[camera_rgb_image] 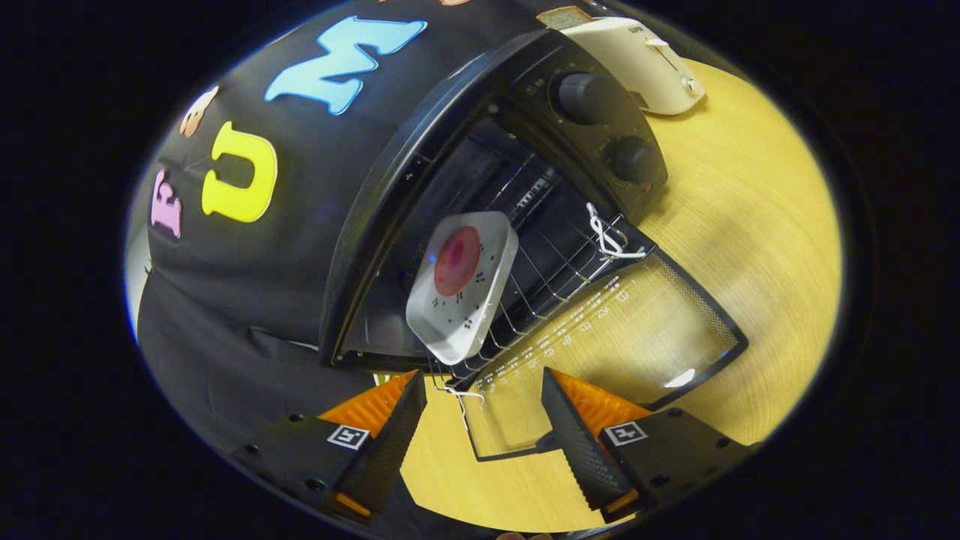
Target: Open the toaster oven, put the food inside, and close the toaster oven door.
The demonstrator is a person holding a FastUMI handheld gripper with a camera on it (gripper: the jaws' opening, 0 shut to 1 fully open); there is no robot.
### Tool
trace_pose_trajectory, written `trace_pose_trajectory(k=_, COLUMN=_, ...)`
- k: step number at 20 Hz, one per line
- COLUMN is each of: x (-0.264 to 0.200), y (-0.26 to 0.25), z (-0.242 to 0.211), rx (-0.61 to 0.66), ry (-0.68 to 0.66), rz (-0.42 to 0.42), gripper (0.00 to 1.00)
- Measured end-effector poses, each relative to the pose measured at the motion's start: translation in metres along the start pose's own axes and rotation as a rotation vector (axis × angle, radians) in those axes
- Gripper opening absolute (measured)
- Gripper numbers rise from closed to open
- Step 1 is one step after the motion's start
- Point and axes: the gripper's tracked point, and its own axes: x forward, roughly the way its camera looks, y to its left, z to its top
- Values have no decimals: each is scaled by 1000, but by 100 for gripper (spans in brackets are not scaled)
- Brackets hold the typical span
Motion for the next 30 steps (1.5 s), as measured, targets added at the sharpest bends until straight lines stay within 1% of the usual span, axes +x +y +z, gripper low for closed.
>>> trace_pose_trajectory(k=3, x=-4, y=-10, z=-9, rx=-60, ry=16, rz=-42, gripper=98)
trace_pose_trajectory(k=5, x=-9, y=-11, z=-14, rx=-103, ry=25, rz=-52, gripper=98)
trace_pose_trajectory(k=9, x=-20, y=-17, z=-30, rx=-285, ry=55, rz=-80, gripper=98)
trace_pose_trajectory(k=14, x=-26, y=-36, z=-47, rx=-483, ry=110, rz=-151, gripper=98)
trace_pose_trajectory(k=20, x=-34, y=-82, z=-48, rx=-731, ry=152, rz=-341, gripper=98)
trace_pose_trajectory(k=21, x=-34, y=-89, z=-47, rx=-755, ry=159, rz=-372, gripper=98)
trace_pose_trajectory(k=23, x=-32, y=-97, z=-47, rx=-791, ry=168, rz=-402, gripper=98)
trace_pose_trajectory(k=26, x=-28, y=-113, z=-56, rx=-824, ry=216, rz=-450, gripper=98)
trace_pose_trajectory(k=30, x=-16, y=-118, z=-58, rx=-836, ry=235, rz=-463, gripper=99)
